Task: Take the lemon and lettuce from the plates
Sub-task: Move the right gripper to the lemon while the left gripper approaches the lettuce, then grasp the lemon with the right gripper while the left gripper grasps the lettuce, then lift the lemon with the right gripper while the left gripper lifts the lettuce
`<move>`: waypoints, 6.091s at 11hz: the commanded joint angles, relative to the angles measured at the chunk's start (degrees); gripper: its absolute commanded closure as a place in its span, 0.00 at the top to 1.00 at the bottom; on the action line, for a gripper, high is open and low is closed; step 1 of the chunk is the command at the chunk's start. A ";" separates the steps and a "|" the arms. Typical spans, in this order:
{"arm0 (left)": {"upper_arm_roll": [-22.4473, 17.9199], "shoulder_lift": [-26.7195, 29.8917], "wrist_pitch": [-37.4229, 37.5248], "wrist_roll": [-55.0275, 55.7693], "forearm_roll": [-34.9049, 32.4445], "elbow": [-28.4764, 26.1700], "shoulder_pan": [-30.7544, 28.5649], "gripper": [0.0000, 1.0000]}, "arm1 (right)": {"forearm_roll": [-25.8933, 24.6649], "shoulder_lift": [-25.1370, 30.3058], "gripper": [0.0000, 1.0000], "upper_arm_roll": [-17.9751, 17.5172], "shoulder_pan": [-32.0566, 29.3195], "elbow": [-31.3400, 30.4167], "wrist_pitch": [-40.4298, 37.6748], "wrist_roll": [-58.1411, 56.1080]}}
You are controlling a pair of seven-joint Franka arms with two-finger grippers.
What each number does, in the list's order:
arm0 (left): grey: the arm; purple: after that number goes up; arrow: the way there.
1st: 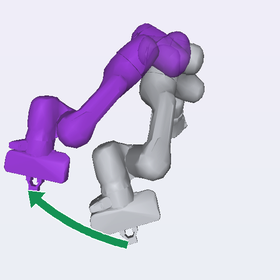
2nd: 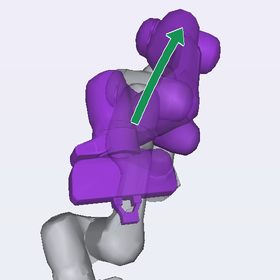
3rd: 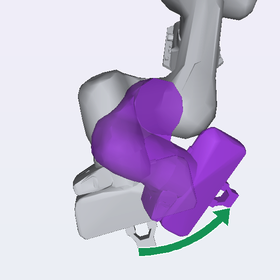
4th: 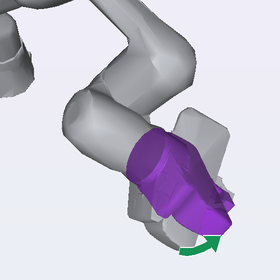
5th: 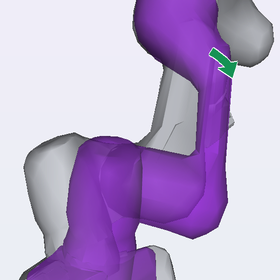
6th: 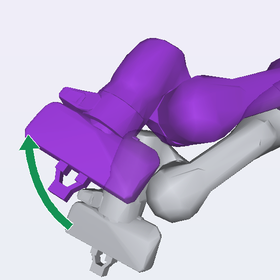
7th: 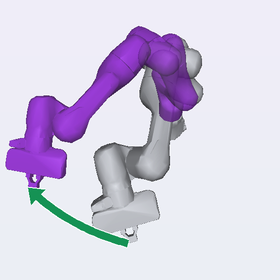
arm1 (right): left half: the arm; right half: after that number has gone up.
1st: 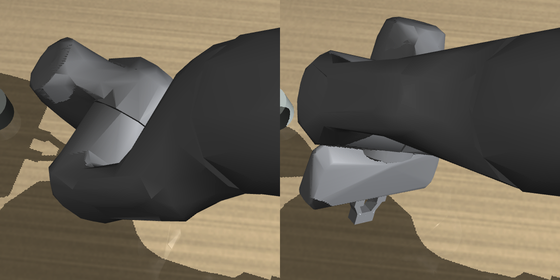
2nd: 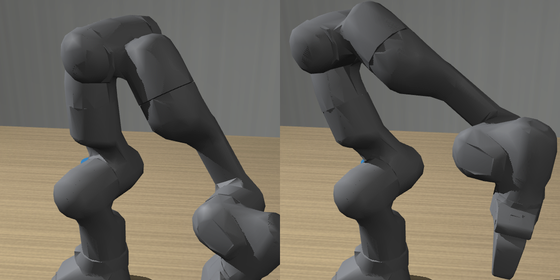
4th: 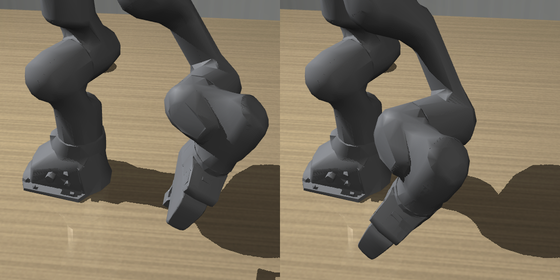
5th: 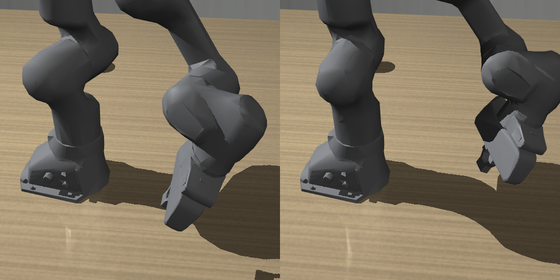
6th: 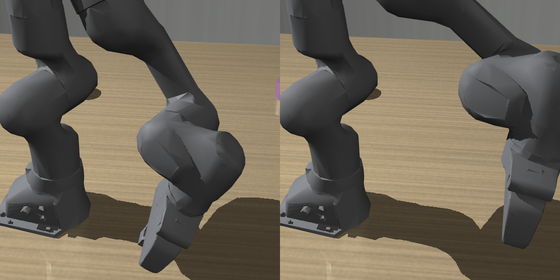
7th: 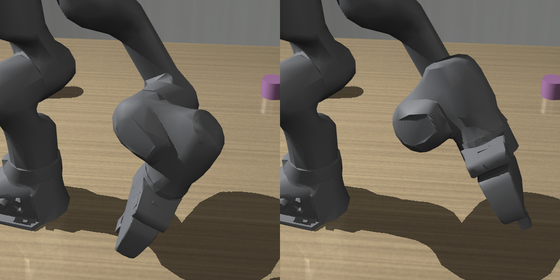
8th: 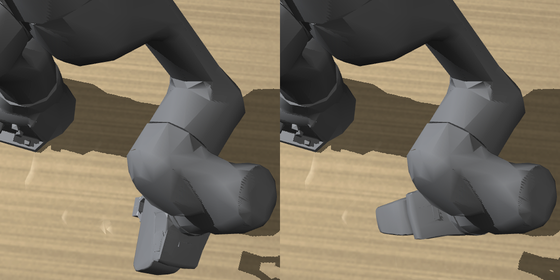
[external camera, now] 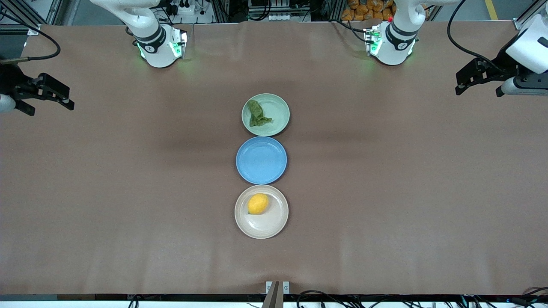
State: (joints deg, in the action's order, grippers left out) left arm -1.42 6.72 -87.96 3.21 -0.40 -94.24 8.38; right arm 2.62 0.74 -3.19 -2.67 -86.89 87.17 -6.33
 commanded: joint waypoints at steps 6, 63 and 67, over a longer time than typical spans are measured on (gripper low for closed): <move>-0.16 -0.04 2.70 -1.98 0.83 0.99 -0.30 1.00 | 0.28 0.14 1.00 0.20 2.40 -1.26 -0.33 -0.26; 14.52 -50.13 -46.69 75.53 21.23 -0.24 40.48 0.00 | 1.84 -41.03 0.00 -1.82 23.34 16.41 34.07 67.10; 14.08 -50.05 -46.60 75.46 20.62 -0.42 40.40 0.00 | 5.55 -26.52 0.00 -1.56 14.99 4.12 21.50 45.67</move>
State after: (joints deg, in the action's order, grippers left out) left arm 13.80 -42.78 -134.27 77.48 20.25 -95.66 48.02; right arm 6.64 -35.76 -3.81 17.12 -70.99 113.01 50.55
